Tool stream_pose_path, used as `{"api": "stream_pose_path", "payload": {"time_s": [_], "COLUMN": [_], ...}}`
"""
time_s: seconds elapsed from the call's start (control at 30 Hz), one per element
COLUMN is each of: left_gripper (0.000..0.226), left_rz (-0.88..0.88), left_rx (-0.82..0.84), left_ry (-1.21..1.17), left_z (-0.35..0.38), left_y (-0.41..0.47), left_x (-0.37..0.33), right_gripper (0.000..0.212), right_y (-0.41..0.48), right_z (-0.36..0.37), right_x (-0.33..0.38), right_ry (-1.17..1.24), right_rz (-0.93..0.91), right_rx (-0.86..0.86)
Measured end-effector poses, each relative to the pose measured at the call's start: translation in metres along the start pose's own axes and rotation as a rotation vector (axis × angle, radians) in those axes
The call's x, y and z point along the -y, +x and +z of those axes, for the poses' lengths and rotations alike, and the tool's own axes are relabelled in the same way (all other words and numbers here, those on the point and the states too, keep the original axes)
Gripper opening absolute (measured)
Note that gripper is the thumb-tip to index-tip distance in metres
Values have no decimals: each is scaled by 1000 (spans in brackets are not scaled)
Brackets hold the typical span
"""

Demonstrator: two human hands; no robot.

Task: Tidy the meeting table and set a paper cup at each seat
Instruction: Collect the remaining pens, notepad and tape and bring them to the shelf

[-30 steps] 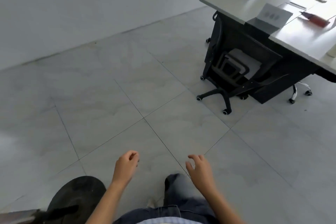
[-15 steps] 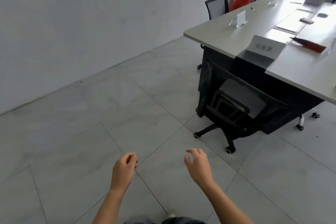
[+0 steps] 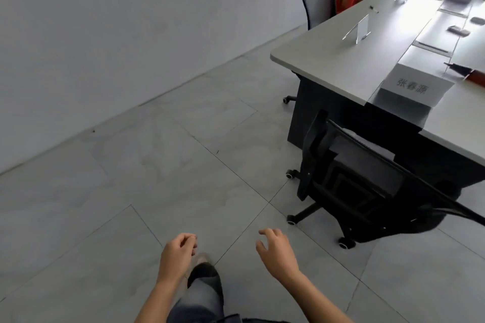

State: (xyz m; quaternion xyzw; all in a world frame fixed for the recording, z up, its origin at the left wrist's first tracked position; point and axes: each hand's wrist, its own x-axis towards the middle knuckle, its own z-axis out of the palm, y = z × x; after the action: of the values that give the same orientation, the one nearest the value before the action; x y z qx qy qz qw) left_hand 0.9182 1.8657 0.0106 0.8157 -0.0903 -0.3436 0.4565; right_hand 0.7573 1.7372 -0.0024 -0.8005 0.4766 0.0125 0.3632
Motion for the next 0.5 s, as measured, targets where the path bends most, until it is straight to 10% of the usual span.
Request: {"api": "stream_pose_path", "payload": {"time_s": [0.5], "left_gripper": [28], "left_rz": [-27], "left_rx": [164], "left_ry": [88], "left_z": [-50], "left_y": [221], "left_x": [-93], "right_gripper": [35], "right_y": [179], "right_z": [8], "right_x": [129], "right_ry": [-32], "right_rz": [106], "right_rx": [-69]}}
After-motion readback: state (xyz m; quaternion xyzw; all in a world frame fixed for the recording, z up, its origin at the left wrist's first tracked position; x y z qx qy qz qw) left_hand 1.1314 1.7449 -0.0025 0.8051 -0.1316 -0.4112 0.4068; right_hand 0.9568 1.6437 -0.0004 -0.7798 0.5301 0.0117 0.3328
